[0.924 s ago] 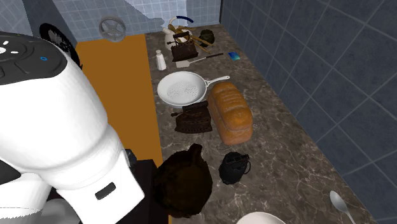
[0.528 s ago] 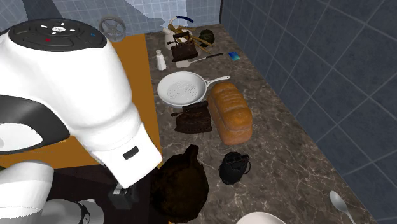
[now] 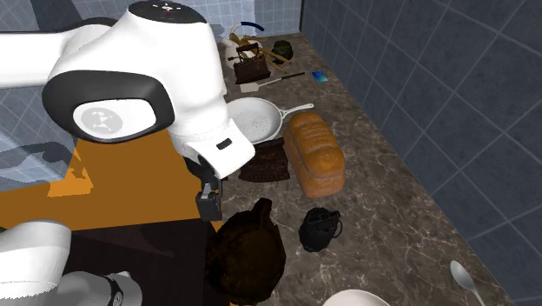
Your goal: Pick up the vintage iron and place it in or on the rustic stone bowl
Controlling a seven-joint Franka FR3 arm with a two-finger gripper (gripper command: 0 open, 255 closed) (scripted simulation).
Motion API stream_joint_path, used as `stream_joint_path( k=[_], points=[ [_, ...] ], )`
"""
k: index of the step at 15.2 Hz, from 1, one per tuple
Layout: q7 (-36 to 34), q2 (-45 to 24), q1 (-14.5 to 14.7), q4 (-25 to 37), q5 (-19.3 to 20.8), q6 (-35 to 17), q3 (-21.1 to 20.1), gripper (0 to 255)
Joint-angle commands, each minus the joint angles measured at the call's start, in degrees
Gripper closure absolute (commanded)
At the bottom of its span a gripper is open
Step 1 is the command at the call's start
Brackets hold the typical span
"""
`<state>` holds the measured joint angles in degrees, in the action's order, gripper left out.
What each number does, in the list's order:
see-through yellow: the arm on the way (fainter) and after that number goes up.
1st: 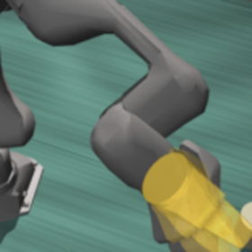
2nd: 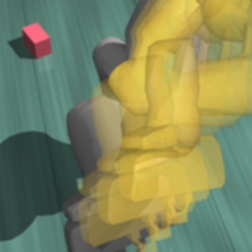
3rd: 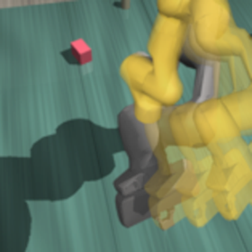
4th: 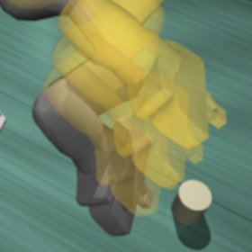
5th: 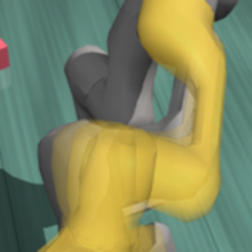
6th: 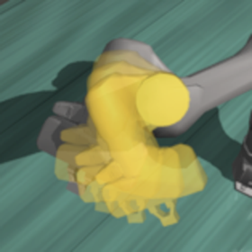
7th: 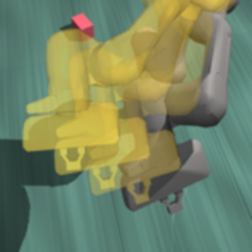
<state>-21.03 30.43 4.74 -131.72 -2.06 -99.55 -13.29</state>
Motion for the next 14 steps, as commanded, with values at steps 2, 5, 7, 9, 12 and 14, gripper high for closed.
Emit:
stream_joint_path(
  k=[2, 5, 7, 9, 12, 14],
  points=[
    [-3.3, -4.0, 0.8, 2.4, -0.5, -2.2, -3.1, 0],
    [-6.8, -8.8, 1.4, 5.9, -0.2, -4.0, -6.2, 0],
    [-9.2, -12.2, 1.8, 8.5, 0.4, -5.1, -8.2, 0],
    [-11.7, -15.8, 2.1, 11.3, 1.4, -5.9, -10.1, 0],
    [-15.7, -21.4, 2.8, 16.1, 3.6, -6.8, -12.9, 0],
    [-16.8, -23.1, 3.0, 16.8, 4.4, -7.7, -13.6, 0]
  ],
)
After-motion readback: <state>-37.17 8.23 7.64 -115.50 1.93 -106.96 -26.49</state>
